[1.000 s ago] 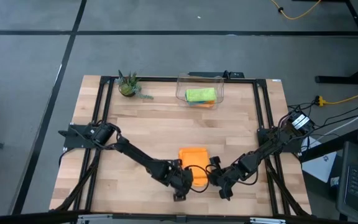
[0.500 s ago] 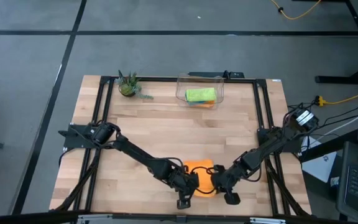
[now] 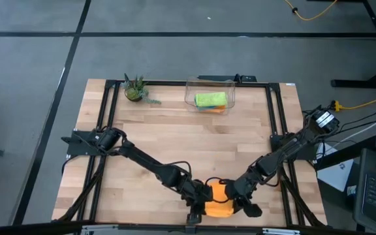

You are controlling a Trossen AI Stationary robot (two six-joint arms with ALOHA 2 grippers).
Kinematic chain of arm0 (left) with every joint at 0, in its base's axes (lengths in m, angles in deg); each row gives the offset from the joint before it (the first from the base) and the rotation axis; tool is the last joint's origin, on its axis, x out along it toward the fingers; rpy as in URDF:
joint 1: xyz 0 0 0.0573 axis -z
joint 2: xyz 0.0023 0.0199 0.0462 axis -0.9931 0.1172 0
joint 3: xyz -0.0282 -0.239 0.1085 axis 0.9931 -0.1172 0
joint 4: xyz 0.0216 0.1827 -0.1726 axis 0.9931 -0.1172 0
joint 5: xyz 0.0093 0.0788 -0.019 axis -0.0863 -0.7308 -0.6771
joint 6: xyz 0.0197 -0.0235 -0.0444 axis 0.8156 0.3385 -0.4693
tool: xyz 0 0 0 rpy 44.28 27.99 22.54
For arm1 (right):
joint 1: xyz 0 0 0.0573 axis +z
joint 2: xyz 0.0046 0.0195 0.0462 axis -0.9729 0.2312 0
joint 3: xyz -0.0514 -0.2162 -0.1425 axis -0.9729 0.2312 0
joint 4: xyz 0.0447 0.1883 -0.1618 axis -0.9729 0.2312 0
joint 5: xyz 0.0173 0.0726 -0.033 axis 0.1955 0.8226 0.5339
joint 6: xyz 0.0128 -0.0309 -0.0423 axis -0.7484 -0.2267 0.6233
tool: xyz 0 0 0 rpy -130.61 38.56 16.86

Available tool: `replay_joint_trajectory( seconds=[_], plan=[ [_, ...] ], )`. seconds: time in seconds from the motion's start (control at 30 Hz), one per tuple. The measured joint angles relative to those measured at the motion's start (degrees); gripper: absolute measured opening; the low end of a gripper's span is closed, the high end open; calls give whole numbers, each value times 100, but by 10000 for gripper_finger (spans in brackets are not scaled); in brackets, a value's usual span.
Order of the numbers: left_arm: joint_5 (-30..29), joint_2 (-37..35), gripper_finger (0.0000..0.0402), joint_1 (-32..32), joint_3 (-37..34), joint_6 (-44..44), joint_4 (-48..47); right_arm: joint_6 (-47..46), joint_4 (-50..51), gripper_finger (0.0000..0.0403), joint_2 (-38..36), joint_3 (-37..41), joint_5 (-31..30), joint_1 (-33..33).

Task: Fold microfiber towels
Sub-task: Fold the orange towel on the table

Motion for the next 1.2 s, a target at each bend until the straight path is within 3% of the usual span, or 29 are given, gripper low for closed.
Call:
replay_joint_trajectory(
  seconds=[0.27, 0.63, 0.77, 0.93, 1.1, 1.2],
  plan=[
    [347, -3, 2, -38, 11, -8, 461, -3, -8, 13, -144, -8, 534, -2],
    [-120, -10, 2, -117, 9, 69, -359, -9, 574, 13, -144, -1, -519, 2],
    [-194, -12, 3, -113, 9, 69, -546, -168, 613, 13, -144, 3, -632, -131],
    [-287, -12, 2, -115, 9, 88, -578, -127, 564, 13, -143, 1, 39, -299],
    [-318, -12, 21, -106, 4, 108, -288, -149, 652, 13, -142, 3, 226, -321],
    [-22, -12, 43, -75, -11, 107, -364, -159, 823, 13, -140, 18, 358, -306]
  ],
)
